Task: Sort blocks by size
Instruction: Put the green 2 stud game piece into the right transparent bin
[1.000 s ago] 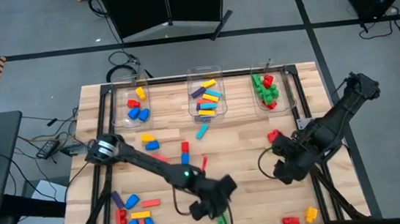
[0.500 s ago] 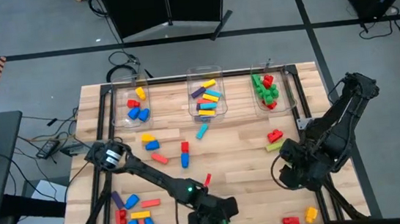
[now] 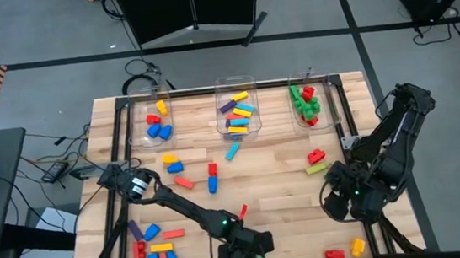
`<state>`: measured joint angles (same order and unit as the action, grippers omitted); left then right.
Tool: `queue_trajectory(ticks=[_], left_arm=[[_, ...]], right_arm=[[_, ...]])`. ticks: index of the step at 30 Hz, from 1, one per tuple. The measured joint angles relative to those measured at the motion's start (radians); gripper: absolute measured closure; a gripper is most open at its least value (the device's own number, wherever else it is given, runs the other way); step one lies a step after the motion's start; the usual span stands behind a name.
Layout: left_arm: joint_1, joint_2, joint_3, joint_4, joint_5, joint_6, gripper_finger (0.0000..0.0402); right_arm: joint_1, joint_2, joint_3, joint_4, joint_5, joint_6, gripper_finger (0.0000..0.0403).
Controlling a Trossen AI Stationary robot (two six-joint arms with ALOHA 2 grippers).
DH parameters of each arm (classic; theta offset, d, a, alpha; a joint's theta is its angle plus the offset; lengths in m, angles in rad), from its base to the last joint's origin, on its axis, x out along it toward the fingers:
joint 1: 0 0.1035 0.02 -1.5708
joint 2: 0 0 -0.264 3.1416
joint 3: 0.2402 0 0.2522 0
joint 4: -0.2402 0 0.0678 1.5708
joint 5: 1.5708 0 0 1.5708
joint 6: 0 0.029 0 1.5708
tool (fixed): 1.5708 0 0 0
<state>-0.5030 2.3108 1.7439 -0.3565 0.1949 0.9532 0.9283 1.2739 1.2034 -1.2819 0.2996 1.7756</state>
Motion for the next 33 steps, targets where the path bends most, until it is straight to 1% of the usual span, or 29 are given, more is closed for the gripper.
queue_trajectory(ticks=[4, 7, 12, 16, 18, 22, 27, 31, 33], left_arm=[[0.0, 0.001, 0.002, -0.018, 0.0, -0.003, 0.0115], [0.0, 0.001, 0.002, -0.024, 0.001, -0.032, 0.0132], [-0.001, 0.002, 0.0, -0.033, 0.042, -0.075, 0.019], [-0.005, 0.002, 0.0, -0.04, 0.042, -0.123, 0.0243], [-0.005, 0.002, 0.0, -0.043, 0.042, -0.144, 0.0261], [0.002, 0.002, 0.0, -0.042, 0.044, -0.215, 0.0262], [0.046, -0.007, 0.0, -0.053, 0.035, -0.304, 0.0262], [0.103, -0.033, -0.002, -0.11, -0.014, -0.317, 0.0262], [0.132, -0.061, -0.003, -0.151, -0.039, -0.329, 0.0262]], right_arm=[[0.008, 0.0, 0.0, 0.008, 0.007, 0.029, 0.0172], [0.013, 0.0, 0.0, 0.013, 0.021, 0.044, 0.0172], [0.014, 0.0, 0.0, 0.013, 0.025, 0.065, 0.0173], [0.014, 0.0, 0.0, 0.013, 0.028, 0.067, 0.0174], [0.014, 0.0, 0.0, 0.015, 0.041, 0.072, 0.0174], [0.014, 0.0, 0.0, 0.017, 0.056, 0.092, 0.0174], [0.014, 0.0, 0.0, 0.034, 0.056, 0.093, 0.0174], [0.014, 0.0, 0.0, 0.059, 0.058, 0.094, 0.0174], [0.014, 0.0, 0.0, 0.083, 0.077, 0.094, 0.0174]])
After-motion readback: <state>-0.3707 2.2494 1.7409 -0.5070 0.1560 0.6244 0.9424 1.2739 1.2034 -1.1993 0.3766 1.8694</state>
